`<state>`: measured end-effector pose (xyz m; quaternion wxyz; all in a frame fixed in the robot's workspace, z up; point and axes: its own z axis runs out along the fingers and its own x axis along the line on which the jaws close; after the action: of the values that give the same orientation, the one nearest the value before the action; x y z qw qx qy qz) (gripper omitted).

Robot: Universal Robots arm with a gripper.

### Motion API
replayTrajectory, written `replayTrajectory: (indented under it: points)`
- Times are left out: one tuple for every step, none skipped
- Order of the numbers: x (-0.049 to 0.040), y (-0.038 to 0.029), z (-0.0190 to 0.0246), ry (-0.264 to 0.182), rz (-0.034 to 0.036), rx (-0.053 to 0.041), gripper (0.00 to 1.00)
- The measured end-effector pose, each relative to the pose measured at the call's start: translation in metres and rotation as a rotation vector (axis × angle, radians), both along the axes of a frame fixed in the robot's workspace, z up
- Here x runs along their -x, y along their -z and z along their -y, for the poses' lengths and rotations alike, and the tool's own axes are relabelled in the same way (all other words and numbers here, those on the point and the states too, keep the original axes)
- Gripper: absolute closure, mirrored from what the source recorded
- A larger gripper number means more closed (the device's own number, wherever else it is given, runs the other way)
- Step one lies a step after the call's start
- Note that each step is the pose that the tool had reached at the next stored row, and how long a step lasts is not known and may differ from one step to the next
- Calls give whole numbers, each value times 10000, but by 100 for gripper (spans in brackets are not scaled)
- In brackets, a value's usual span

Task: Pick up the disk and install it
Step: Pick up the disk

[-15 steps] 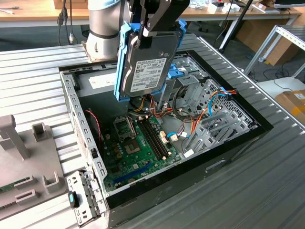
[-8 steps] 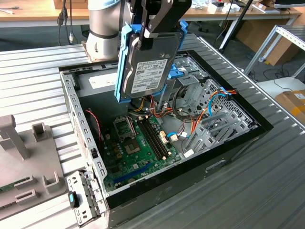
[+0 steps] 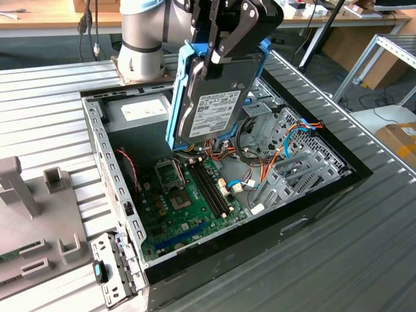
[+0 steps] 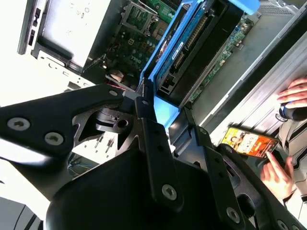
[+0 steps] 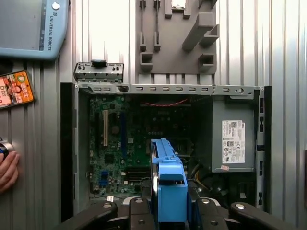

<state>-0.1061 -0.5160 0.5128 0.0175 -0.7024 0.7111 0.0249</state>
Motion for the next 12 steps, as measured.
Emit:
replayTrajectory:
  points:
    - [-22,-1,0,3,-1,5,63]
    - [-65,0,0,5,-1,5,63]
    - [-109,0,0,7,-1,6,63]
    - [-147,0,0,10,-1,6,63]
    - [-226,0,0,17,-1,5,63]
    - [-294,0,0,19,-1,5,63]
    - [-371,0,0,20,-1,5,63]
    - [-442,0,0,20,-1,5,63]
    - [-511,1,0,20,0,5,63]
    - [-555,1,1,21,-1,5,63]
    - [-609,1,9,20,-1,5,63]
    - [-647,2,33,20,-1,6,63]
